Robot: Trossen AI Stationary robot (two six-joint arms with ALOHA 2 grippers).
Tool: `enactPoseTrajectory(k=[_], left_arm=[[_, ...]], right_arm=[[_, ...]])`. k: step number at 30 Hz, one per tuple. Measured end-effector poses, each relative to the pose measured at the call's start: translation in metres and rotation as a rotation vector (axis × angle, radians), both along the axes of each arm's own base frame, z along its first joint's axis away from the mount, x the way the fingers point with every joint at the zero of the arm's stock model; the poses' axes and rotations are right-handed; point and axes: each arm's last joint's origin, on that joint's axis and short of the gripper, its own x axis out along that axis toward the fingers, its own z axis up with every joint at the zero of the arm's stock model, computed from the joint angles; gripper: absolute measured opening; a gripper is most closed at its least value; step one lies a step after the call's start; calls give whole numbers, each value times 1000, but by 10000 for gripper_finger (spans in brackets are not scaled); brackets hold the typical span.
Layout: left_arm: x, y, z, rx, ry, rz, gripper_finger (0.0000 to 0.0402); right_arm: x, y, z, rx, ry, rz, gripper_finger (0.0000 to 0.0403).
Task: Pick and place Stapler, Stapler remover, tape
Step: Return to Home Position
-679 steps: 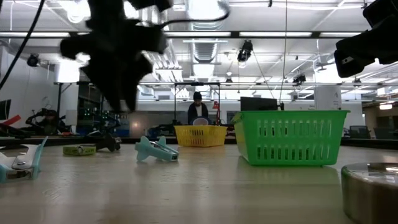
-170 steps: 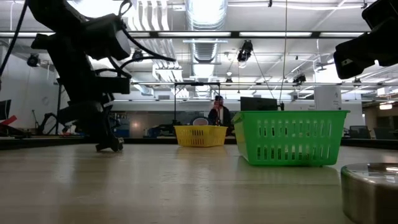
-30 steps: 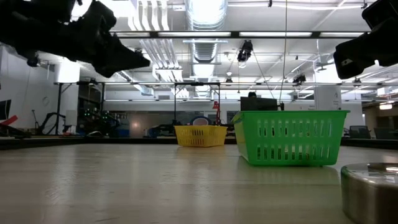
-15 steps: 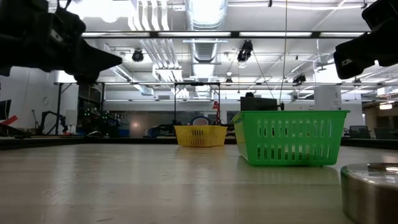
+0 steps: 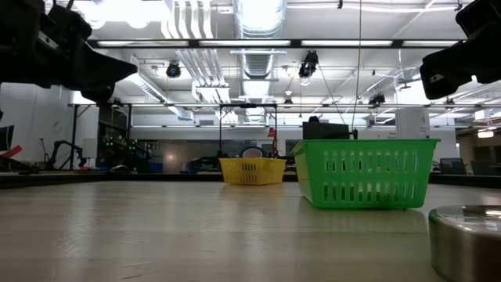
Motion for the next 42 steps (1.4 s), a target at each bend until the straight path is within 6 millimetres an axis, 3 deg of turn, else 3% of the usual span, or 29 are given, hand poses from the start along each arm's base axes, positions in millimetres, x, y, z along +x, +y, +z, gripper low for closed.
enactPoseTrajectory(k=[12,42], left_arm=[[-15,2,-6,-3,57,-7,12],[-15,2,-6,-5,52,-7,14]], right_arm=[[0,0,0,0,0,0,8],[0,0,0,0,1,1,8]])
